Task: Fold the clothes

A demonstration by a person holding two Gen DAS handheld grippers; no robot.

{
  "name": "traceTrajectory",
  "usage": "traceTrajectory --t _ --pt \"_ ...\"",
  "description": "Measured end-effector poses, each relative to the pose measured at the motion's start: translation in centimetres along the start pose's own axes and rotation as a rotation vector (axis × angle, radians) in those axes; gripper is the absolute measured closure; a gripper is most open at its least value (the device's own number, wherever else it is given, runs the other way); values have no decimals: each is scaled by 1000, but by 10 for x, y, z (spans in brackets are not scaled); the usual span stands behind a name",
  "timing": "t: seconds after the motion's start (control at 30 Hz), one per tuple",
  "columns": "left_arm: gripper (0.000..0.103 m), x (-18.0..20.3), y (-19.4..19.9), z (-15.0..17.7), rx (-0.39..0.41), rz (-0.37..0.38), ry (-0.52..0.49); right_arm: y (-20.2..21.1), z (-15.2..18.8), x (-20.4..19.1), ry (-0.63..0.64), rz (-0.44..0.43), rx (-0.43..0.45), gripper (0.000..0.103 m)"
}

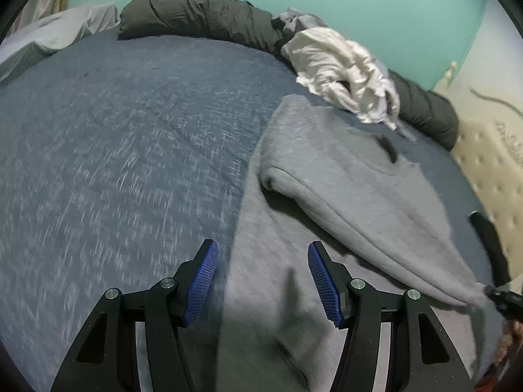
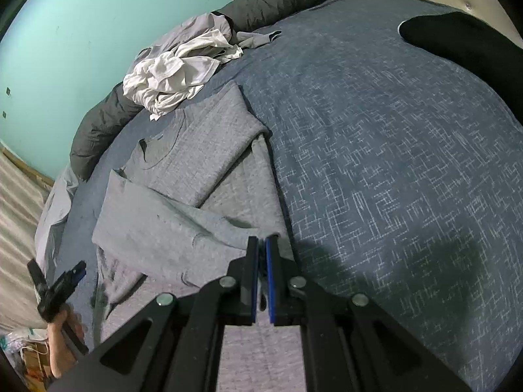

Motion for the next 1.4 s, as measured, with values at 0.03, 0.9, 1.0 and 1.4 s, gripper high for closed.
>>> traceTrajectory --t 0.03,0.9,1.0,1.4 --pt "42 -1 -7 -5 -9 -15 -13 0 -2 2 -3 0 5 99" --pt "66 33 -48 -51 -63 -98 -405 -31 6 0 43 -47 -133 74" --pt "65 26 -49 -46 -85 -130 -417 -37 5 -12 112 -17 -124 66" --pt "60 10 -64 -40 -83 -131 -396 -82 -1 -48 357 15 -188 66"
Point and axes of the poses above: each gripper's, at about its wrist camera, not at the fingertips, and y roughly against the way its jaws point, x to its right, z to its underside, the point moved 4 cm from there along -y, roughly the way its jaws point, and after that the axes turned 2 degrees about z, right-handed, at the moved point
